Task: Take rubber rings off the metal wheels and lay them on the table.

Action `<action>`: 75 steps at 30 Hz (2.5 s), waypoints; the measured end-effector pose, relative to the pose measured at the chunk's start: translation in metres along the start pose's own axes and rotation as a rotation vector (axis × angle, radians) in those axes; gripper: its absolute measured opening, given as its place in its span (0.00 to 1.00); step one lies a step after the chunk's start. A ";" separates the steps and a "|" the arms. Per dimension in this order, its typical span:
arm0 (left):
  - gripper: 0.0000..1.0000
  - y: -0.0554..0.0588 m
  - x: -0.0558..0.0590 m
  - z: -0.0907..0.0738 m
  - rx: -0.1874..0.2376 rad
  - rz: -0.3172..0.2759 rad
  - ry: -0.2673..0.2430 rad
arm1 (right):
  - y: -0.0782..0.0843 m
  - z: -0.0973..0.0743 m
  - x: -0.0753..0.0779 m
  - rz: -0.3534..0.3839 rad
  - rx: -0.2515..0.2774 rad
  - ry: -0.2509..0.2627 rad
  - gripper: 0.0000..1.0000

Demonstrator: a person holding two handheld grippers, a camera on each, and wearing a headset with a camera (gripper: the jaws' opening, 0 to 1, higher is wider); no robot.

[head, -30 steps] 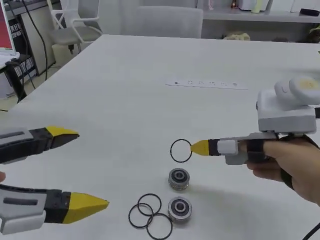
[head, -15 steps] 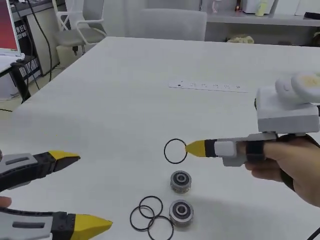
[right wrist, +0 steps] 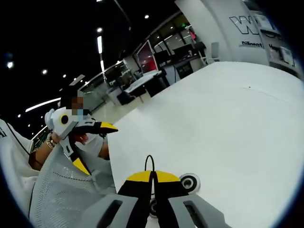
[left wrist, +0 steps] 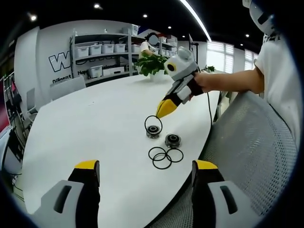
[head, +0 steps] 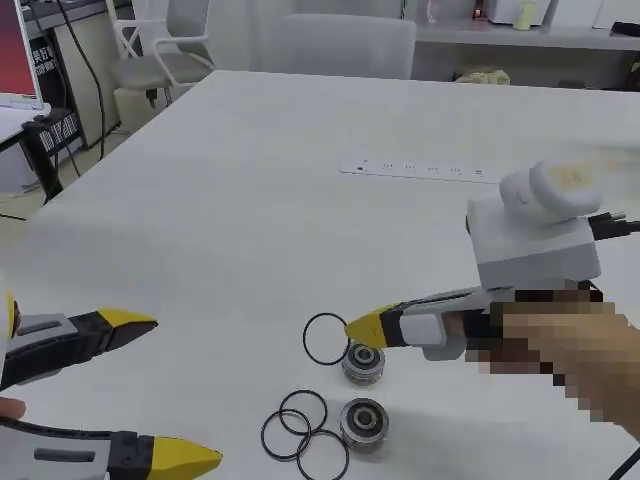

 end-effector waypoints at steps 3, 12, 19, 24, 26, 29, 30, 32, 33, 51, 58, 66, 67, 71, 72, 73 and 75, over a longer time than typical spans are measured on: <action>0.77 0.001 0.000 0.000 -0.008 -0.001 0.005 | 0.005 0.009 -0.005 -0.034 -0.044 -0.024 0.00; 0.76 0.002 0.001 0.000 -0.017 -0.003 0.004 | 0.027 0.033 0.004 -0.297 -0.226 0.144 0.31; 0.75 0.002 0.001 0.000 -0.005 -0.011 0.001 | 0.015 0.014 0.006 -0.254 -0.180 0.161 0.24; 0.75 0.001 0.001 0.000 -0.002 -0.016 0.004 | -0.001 -0.015 0.003 -0.227 -0.112 0.192 0.23; 0.76 0.001 0.001 0.000 -0.001 -0.015 0.005 | -0.008 -0.032 0.000 -0.218 -0.066 0.211 0.24; 0.76 0.001 0.002 0.000 0.002 -0.016 0.010 | -0.007 -0.047 -0.005 -0.202 -0.019 0.189 0.30; 0.76 0.001 0.002 0.001 0.005 -0.020 0.016 | 0.000 -0.055 -0.007 -0.199 -0.013 0.178 0.34; 0.76 0.001 0.003 0.002 0.009 -0.026 0.024 | 0.012 -0.068 -0.009 -0.203 -0.002 0.168 0.42; 0.76 0.001 0.003 0.002 0.012 -0.027 0.025 | 0.024 -0.075 -0.010 -0.214 0.005 0.173 0.49; 0.76 0.002 0.004 0.002 -0.001 -0.045 0.024 | 0.105 -0.106 -0.007 -0.047 0.081 0.385 0.76; 0.76 0.007 0.005 0.002 -0.035 -0.061 0.029 | 0.109 -0.108 -0.006 -0.001 0.124 0.395 0.72; 0.76 0.010 0.006 0.002 -0.056 -0.080 0.032 | 0.112 -0.104 -0.008 -0.014 0.093 0.388 0.74; 0.76 0.010 0.006 0.002 -0.059 -0.077 0.033 | 0.112 -0.104 -0.008 -0.014 0.086 0.386 0.74; 0.76 0.010 0.007 0.002 -0.064 -0.076 0.034 | 0.113 -0.104 -0.009 -0.021 0.073 0.384 0.75; 0.76 0.011 0.007 0.002 -0.065 -0.078 0.033 | 0.113 -0.104 -0.009 -0.021 0.072 0.382 0.75; 0.77 0.011 0.007 0.002 -0.063 -0.082 0.033 | 0.114 -0.103 -0.009 -0.021 0.069 0.380 0.75; 0.77 0.011 0.006 0.001 -0.063 -0.090 0.028 | 0.115 -0.102 -0.010 -0.027 0.056 0.373 0.74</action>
Point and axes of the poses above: the centre of the closed fingertips' face, and the gripper's own axes: z roughly forward along the fingers, x roughly to its right, y roughly out of its underside, the point moved 10 cm from there along -z, roughly backward along the fingers, and after that the axes turned 9 degrees about z, right-handed, at the moved point
